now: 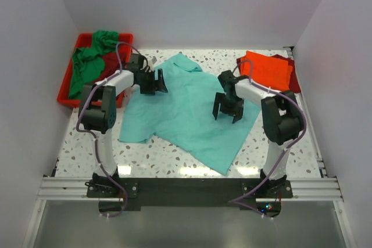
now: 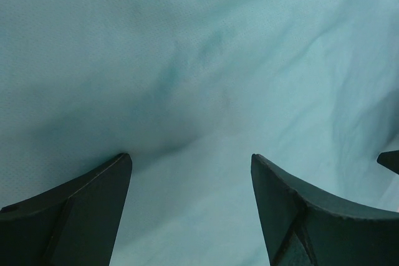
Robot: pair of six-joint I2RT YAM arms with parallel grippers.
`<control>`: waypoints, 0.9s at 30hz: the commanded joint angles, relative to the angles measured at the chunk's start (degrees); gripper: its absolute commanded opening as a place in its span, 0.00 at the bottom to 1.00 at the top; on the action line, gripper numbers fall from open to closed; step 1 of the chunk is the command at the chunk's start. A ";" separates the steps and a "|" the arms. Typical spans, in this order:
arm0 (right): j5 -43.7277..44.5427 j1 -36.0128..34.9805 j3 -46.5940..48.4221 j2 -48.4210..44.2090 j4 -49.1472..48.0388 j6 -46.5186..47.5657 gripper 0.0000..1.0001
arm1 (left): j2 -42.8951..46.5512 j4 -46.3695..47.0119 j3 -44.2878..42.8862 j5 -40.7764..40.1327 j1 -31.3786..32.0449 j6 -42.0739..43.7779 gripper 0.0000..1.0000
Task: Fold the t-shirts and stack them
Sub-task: Fold the tshirt
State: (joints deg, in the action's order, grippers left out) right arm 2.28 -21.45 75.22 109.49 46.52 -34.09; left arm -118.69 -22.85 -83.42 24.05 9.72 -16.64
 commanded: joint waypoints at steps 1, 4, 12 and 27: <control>2.81 1.06 2.91 0.98 1.38 -0.63 0.83 | -2.50 0.35 -2.71 0.12 -0.31 2.23 0.82; 2.64 2.55 3.44 2.21 1.64 -0.54 0.83 | -3.56 0.61 -3.77 0.29 -0.31 1.97 0.82; 2.55 5.98 6.42 5.20 2.69 0.95 0.83 | -8.30 2.64 -9.21 3.54 0.30 -0.05 0.82; 3.08 13.01 12.93 8.98 4.89 3.76 0.84 | -15.60 2.90 -21.34 7.32 4.61 -2.52 0.82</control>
State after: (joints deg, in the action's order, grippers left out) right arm 3.81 -10.22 86.24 117.99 50.98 -31.42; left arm -132.49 -20.21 -102.32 30.35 13.30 -18.41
